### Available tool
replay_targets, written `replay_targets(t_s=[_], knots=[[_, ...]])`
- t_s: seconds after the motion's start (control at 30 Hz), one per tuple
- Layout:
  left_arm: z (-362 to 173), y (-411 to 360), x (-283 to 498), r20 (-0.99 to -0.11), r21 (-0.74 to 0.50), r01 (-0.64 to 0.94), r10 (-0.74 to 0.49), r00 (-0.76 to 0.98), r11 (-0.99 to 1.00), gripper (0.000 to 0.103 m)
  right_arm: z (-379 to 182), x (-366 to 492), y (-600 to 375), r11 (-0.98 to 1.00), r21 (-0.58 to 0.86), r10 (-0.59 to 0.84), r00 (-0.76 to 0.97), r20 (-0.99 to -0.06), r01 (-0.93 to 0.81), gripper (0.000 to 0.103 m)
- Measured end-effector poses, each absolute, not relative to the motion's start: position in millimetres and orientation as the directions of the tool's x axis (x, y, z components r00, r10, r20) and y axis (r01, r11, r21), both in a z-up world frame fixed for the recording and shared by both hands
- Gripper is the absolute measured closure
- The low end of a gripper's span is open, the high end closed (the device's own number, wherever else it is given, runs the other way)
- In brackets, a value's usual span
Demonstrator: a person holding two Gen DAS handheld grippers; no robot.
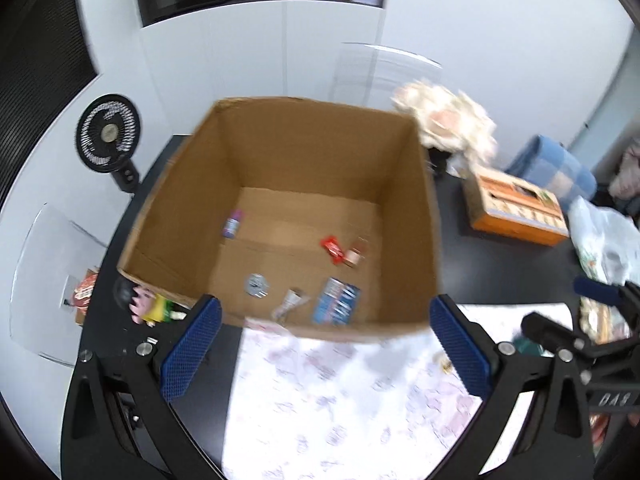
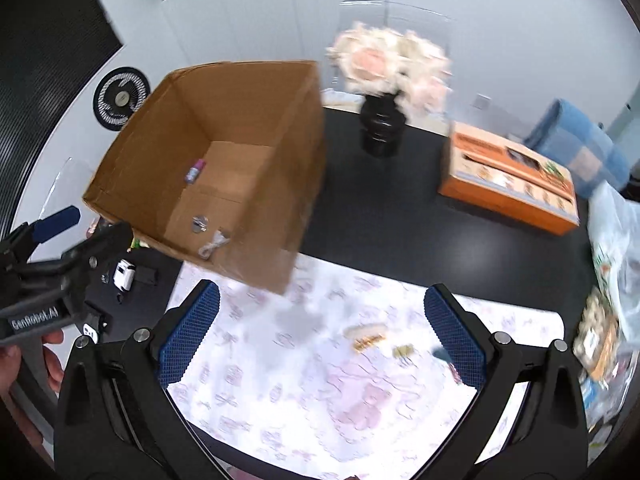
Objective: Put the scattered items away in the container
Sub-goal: 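Move both open tools back over the table mat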
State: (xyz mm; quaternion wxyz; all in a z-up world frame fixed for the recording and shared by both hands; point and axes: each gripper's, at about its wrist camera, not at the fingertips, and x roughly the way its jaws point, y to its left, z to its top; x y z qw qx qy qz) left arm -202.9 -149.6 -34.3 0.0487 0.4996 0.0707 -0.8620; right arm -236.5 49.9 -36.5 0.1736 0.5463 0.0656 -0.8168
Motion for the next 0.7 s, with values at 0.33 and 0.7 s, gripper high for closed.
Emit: replay_targets(t_s=[0.33,0.7], knots=[[-63.3,-43.4,-155.0,-0.855,-0.061,0.012,0.046,-0.517,-0.998,0.000,-55.1,-165.2,155.6,-0.964,0.105,-0.195,-0.378,-0.905,0.246,0.000],[-111.2,20.4,-96.8,-0.845,-0.103,-0.074,0.126,-0.520,-0.992,0.000,-104.4,-103.0,216.0,-0.989,0.077,-0.123,-0.432,-0.893,0.123,0.000]])
